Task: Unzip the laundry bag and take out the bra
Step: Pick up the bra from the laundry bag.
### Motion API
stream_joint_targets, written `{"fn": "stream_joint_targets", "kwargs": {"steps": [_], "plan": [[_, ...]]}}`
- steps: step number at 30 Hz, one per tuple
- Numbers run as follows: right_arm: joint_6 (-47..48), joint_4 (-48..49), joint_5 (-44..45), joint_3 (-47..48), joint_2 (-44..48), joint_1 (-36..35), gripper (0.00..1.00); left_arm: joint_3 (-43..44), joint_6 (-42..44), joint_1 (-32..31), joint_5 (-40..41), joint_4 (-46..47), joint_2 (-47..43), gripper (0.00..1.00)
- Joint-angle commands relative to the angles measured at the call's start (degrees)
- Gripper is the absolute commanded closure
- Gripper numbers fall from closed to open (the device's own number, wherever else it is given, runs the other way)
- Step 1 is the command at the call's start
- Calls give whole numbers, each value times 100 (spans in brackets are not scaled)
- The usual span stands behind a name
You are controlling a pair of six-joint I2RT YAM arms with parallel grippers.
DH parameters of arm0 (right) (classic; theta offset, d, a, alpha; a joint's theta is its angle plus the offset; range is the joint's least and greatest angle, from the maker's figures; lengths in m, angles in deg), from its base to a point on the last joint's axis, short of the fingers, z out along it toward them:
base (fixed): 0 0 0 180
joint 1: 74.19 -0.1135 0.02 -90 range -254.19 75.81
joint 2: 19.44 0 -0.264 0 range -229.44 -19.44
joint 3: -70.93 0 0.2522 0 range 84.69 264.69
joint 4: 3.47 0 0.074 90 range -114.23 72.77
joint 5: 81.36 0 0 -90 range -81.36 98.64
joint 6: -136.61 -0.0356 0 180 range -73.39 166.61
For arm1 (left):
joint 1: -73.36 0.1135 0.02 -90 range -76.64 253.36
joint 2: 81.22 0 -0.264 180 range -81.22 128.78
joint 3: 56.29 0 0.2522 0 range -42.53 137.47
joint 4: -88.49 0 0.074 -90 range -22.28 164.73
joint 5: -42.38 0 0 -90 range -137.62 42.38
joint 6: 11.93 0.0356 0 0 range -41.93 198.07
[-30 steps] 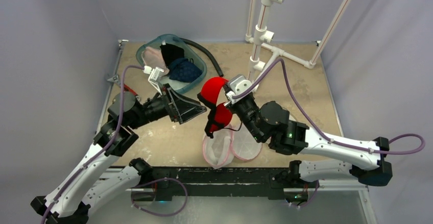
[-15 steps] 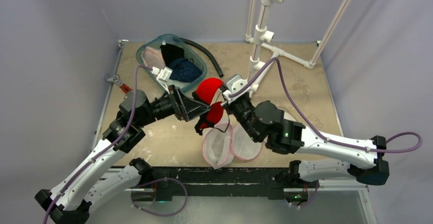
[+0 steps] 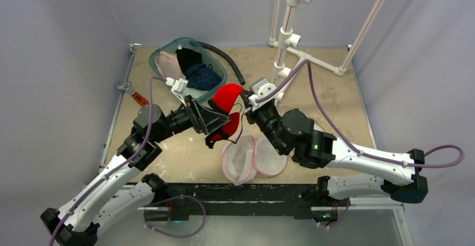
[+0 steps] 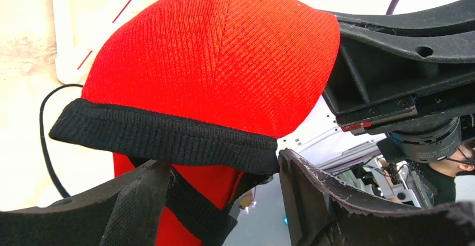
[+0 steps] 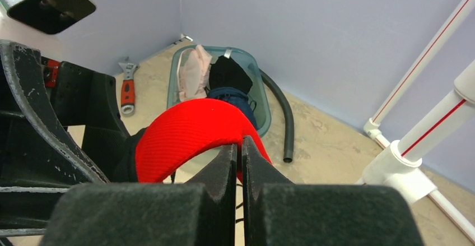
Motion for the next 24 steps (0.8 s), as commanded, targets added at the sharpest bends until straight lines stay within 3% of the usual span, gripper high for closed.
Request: {"fn": "stream_joint_targets", "kwargs": {"steps": [1, 6, 10, 18, 24], "plan": [[-225, 54, -60, 271, 3, -12, 100, -219, -166, -35, 87, 1016, -199, 32], [-325, 37, -106, 292, -31, -12, 100, -326, -17, -45, 175, 1366, -294, 34], [-417, 11, -143, 308, -58, -4, 100, -421, 104, -51, 150, 1631, -285, 43], [-529, 22, -237, 356, -135, -6, 100, -446, 352, -80, 141, 1398, -199, 45], [-530, 25, -243, 423, -197, -12, 100, -456, 460, -83, 11, 1384, -152, 64]]}}
